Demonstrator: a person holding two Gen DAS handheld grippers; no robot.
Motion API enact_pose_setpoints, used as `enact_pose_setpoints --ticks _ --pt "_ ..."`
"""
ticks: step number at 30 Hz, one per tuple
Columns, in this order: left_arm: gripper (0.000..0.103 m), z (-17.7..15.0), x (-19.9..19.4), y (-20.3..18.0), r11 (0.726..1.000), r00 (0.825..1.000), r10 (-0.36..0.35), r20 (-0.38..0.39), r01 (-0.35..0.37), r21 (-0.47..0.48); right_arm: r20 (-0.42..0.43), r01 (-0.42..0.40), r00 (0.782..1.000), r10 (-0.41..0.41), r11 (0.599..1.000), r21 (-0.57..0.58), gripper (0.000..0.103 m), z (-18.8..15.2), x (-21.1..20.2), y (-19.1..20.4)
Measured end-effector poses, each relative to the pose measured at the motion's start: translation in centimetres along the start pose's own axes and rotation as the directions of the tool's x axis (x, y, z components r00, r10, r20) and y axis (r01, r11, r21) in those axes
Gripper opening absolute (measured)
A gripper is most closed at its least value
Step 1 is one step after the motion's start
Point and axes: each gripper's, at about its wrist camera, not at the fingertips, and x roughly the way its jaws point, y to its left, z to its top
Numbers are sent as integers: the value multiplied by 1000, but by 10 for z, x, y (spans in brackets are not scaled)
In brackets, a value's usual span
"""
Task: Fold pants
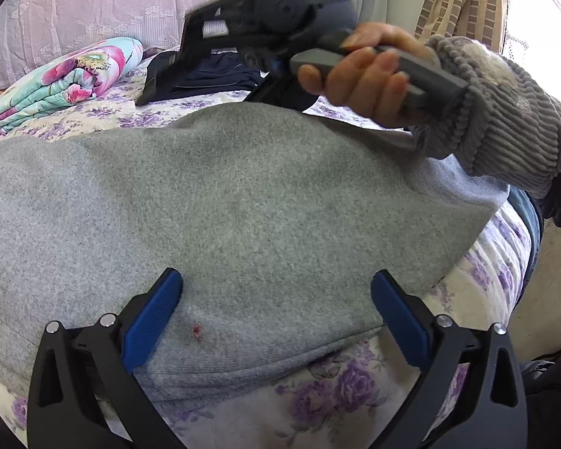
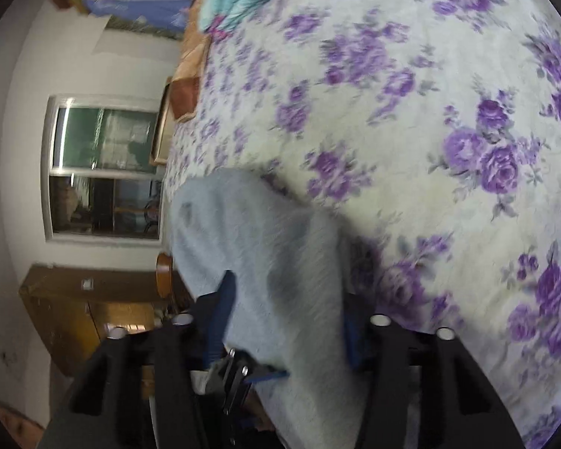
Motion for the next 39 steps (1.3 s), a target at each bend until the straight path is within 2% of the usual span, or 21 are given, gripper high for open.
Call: enact_pose_setpoints --ticks 3,4,5,9,11,14,16,19,21,23,24,27,29,30,32,33,34,35,36,37,39 --pt "99 0 0 0 1000 1000 1 0 -1 1 22 24 999 -24 1000 2 21 1 4 -4" --pt "99 0 0 0 1000 1000 0 0 0 1 36 49 998 -48 999 -18 8 -2 4 -2" --pt "99 0 0 0 1000 1000 0 0 0 1 55 75 996 -73 996 -43 7 -6 2 2" --pt "99 0 0 1 1000 1000 0 0 0 1 159 117 983 -96 984 -131 7 -6 -16 22" --pt "99 0 0 1 1000 1000 1 0 -1 1 179 109 980 -91 990 -95 6 4 -21 12" --pt "99 0 0 1 1000 1000 5 -3 -5 2 169 167 973 -160 985 -29 6 16 -4 -17" --pt "99 0 -1 2 1000 1000 7 -4 -7 2 154 139 979 -135 990 -12 8 20 2 -28" --pt "99 0 -2 1 1000 1000 10 -6 -10 8 180 144 973 -147 989 30 27 19 -16 -29" --pt "98 0 -4 -1 1000 1000 19 -3 -18 12 246 162 954 -168 986 44 28 11 -40 -25" --pt "98 2 -7 -3 999 999 36 0 -36 25 305 139 941 -147 989 50 27 0 -59 -20" --pt "98 5 -10 -6 998 999 53 9 -54 36 315 112 942 -116 993 30 27 -9 -65 -13" --pt "98 18 -27 -10 995 993 83 82 -88 53 282 54 959 -37 997 -54 27 -39 -52 14" --pt "98 31 -38 -5 994 987 99 127 -103 25 244 26 970 -10 998 -61 27 -50 -33 18" --pt "98 38 -38 0 991 984 133 115 -134 -1 231 38 973 -25 998 -54 27 -54 -23 13" --pt "98 42 -23 19 979 980 198 32 -196 -59 221 85 971 -87 996 18 22 -51 -5 -6" --pt "98 38 -9 38 963 971 235 -51 -240 -119 220 91 970 -103 994 65 15 -47 2 -18" --pt "99 31 5 55 956 969 209 -132 -231 -180 224 94 968 -112 992 87 0 -46 2 -24" --pt "99 26 7 63 959 976 170 -136 -196 -204 227 70 969 -93 992 106 0 -45 1 -27" --pt "99 24 2 61 963 980 171 -104 -189 -192 238 43 969 -70 992 116 3 -47 -3 -27" --pt "99 25 -1 57 962 975 196 -104 -212 -173 261 40 963 -66 994 105 7 -52 -10 -21" --pt "98 25 -11 51 963 978 193 -74 -203 -175 326 21 945 -37 998 51 23 -69 -31 -4"
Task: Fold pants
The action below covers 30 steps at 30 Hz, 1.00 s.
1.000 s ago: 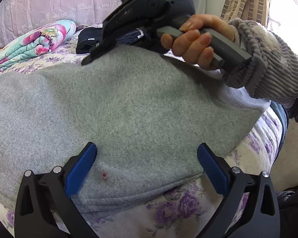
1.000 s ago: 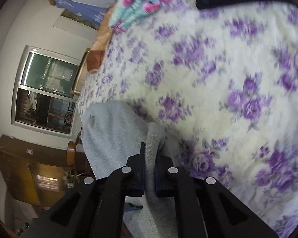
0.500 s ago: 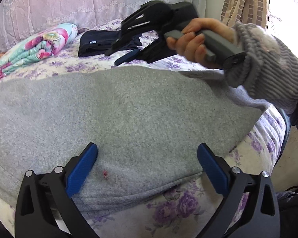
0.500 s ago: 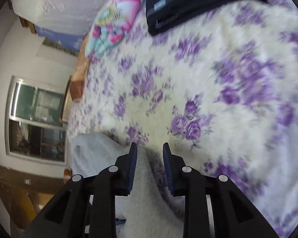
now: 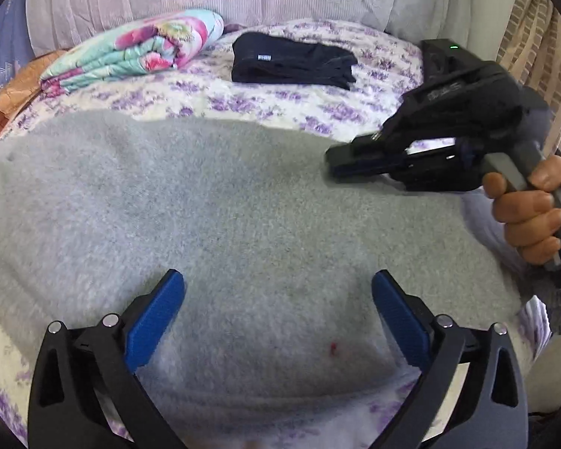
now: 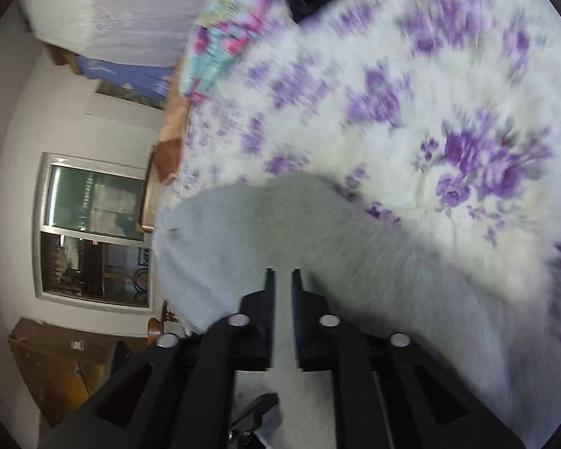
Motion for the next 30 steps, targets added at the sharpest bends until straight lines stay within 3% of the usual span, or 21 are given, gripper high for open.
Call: enact_pose_setpoints --ticks 1,2,5,9,10,14,16,21,23,26,30 --pt "98 0 -4 0 1000 1000 -25 7 25 -8 54 -25 998 26 1000 -19 49 -9 -20 6" --pt "98 0 -7 -1 999 999 -52 9 52 -15 110 -29 993 33 999 -40 64 -19 -40 11" --pt "98 6 -14 -7 998 997 -69 36 70 -9 300 10 954 9 998 -64 65 -64 -109 7" --pt "98 18 -17 -32 992 991 -125 46 124 17 501 15 864 -44 998 61 67 -141 -194 -35" --pt "98 21 -16 -39 990 990 -138 42 136 27 551 11 832 -71 994 113 70 -168 -214 -48" --pt "98 26 -10 -75 984 987 -160 31 157 85 652 -90 750 -112 959 268 72 -247 -254 -97" --pt "98 23 -4 -87 984 990 -139 23 135 115 671 -136 732 -117 940 312 73 -268 -253 -116" --pt "98 13 20 -88 990 995 -85 -47 90 109 716 -241 691 -99 902 358 73 -257 -232 -150" --pt "98 12 22 -86 991 996 -73 -46 77 106 726 -243 675 -128 891 383 71 -249 -227 -156" --pt "98 16 17 -80 994 996 -83 -37 85 63 776 -244 612 -155 896 371 71 -242 -232 -158" --pt "98 25 15 -79 994 994 -101 -31 102 38 785 -184 579 -221 902 390 71 -225 -231 -158"
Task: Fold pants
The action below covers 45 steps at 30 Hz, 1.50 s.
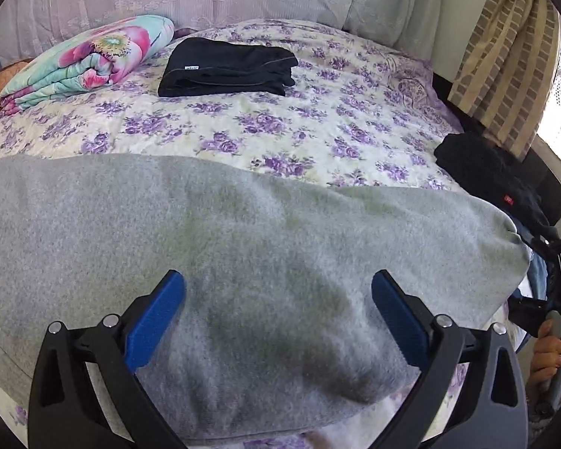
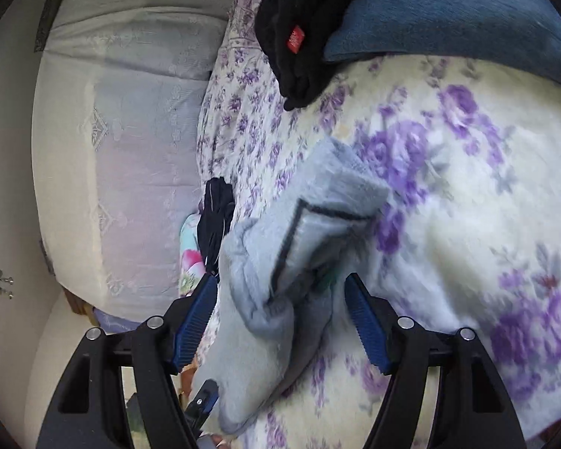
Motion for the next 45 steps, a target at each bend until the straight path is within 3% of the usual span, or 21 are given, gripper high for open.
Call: enact_pose_setpoints --ticks 3,6,8,13,15,16,17,19,21,24,26,28,29,31,33,36,38,41,45 --pt "98 -5 7 0 1000 1000 2 -11 -2 6 20 17 1000 -17 999 -45 73 11 7 16" --pt "98 -8 9 -2 1000 1000 10 6 -10 19 -37 85 995 -91 987 -138 79 20 18 26" --pt "98 -8 9 -3 1000 1000 19 7 -19 23 -59 127 989 -137 982 -140 76 15 19 19" --pt "98 3 -6 -10 998 997 -56 50 58 -29 -8 155 987 -159 973 -173 77 -3 12 23" --pt "98 8 -3 -27 999 997 -52 52 51 16 42 150 989 -145 977 -154 72 2 14 18" --pt "98 8 0 -36 999 998 -22 59 19 47 72 150 987 -142 980 -133 61 6 15 16" --pt "98 6 7 -47 994 996 48 72 -54 91 74 134 989 -125 983 -123 46 8 16 14" --pt "98 -2 29 -60 963 976 202 76 -213 167 86 120 990 -110 985 -125 39 7 16 12" --pt "99 -6 47 -55 965 977 209 29 -211 153 101 128 989 -111 976 -175 36 3 14 20" --pt "98 -3 43 -50 972 980 198 22 -199 121 145 160 982 -125 952 -262 34 -3 7 40" --pt "97 -3 35 -44 978 983 182 22 -183 101 187 190 974 -129 914 -359 34 -10 2 66" --pt "95 0 14 -27 990 990 137 46 -138 33 233 239 962 -142 849 -471 34 -21 0 99" --pt "95 2 2 -13 991 988 135 75 -135 0 248 265 957 -152 805 -530 34 -29 1 115" --pt "95 4 -20 18 986 981 161 113 -155 -60 292 332 940 -176 676 -658 34 -51 10 151" --pt "95 2 -44 63 965 964 231 130 -211 -154 343 401 916 -207 484 -778 34 -86 31 186" --pt "95 -9 -75 124 925 946 300 122 -257 -282 376 427 895 -240 222 -876 34 -139 69 216" --pt "95 -19 -97 158 891 932 342 123 -279 -359 392 407 879 -270 -1 -913 34 -187 101 223" --pt "94 -34 -125 196 846 908 393 144 -295 -444 401 333 869 -291 -256 -908 34 -251 138 215" --pt "94 -46 -144 217 826 897 408 172 -282 -489 447 279 851 -276 -485 -829 37 -306 161 198"
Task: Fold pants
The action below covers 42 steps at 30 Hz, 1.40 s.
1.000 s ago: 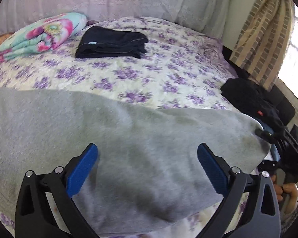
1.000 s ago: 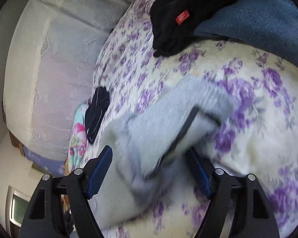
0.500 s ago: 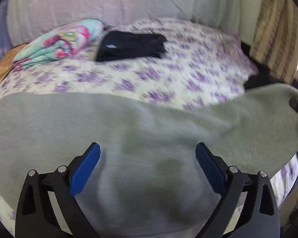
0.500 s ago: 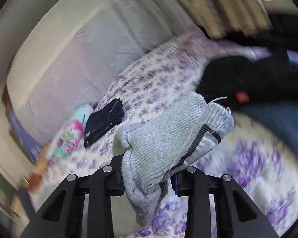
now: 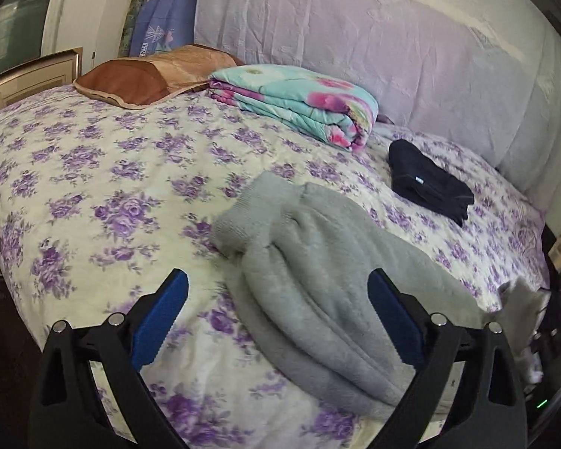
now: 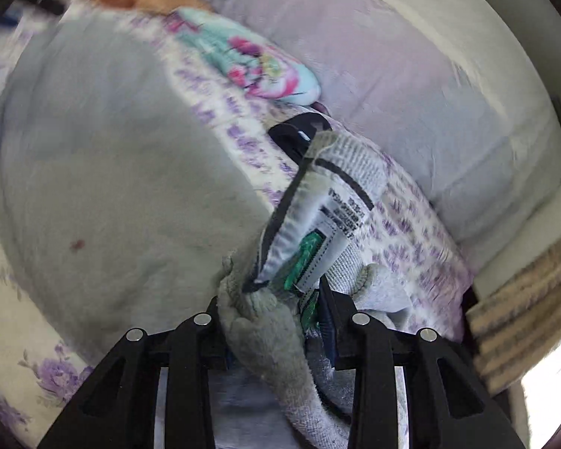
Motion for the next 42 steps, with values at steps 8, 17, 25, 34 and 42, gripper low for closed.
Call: enact_pose_setpoints --ticks 8,17,25,34,42 --pt "94 -6 13 5 999 999 -36 -30 35 -42 156 52 987 -27 986 -157 79 -4 -50 22" --pt "94 -13 6 -27 990 989 -135 -54 138 44 172 -327 944 281 871 366 75 -17 -74 -116" --pt "94 -59 8 -130 862 869 -376 -321 456 223 84 -215 976 202 956 197 41 -27 -46 -86" --pt "94 -65 48 -176 842 808 -401 -432 511 175 157 -304 949 274 928 215 42 -34 -35 -98" --pt "86 -63 95 -178 869 795 -374 -478 481 120 131 -240 966 224 963 123 41 -35 -19 -75"
